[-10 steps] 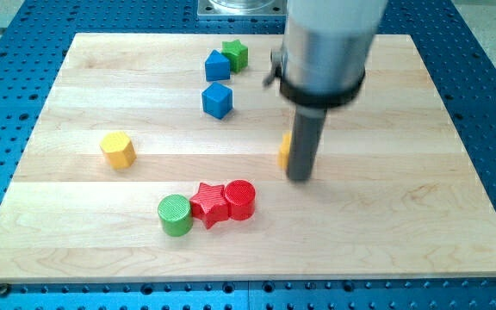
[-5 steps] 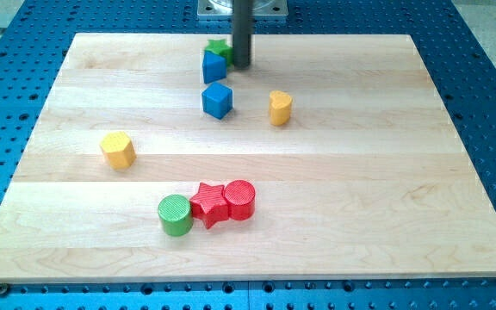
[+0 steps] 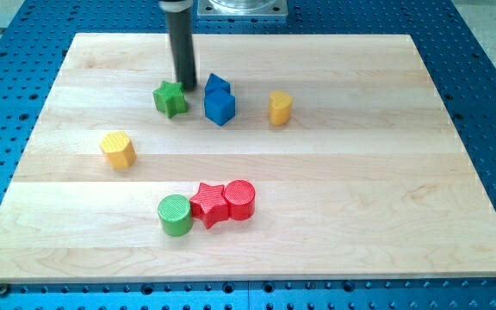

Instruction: Push the green star into the green circle

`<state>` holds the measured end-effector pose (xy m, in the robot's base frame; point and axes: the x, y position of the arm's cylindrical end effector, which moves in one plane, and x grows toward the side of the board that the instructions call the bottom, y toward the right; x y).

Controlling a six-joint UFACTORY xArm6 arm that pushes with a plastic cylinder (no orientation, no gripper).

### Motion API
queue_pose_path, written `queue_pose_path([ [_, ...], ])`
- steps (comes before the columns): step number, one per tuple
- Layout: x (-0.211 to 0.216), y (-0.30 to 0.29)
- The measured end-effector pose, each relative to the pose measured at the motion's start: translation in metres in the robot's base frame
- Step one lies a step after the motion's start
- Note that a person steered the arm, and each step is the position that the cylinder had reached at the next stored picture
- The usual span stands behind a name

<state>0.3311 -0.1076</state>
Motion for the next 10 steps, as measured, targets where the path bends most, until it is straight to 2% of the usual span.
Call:
queue_pose_path([
  [1,0.067,-0.004],
  [2,0.1,0.006],
  [3,0.075,-0.001],
  [5,0.074,-0.003],
  [6,0.063,-0.033],
  [7,0.084,-0.049],
  [8,0.108,-0.005],
  [9,0.143,0.011],
  [10,0.121,-0.023],
])
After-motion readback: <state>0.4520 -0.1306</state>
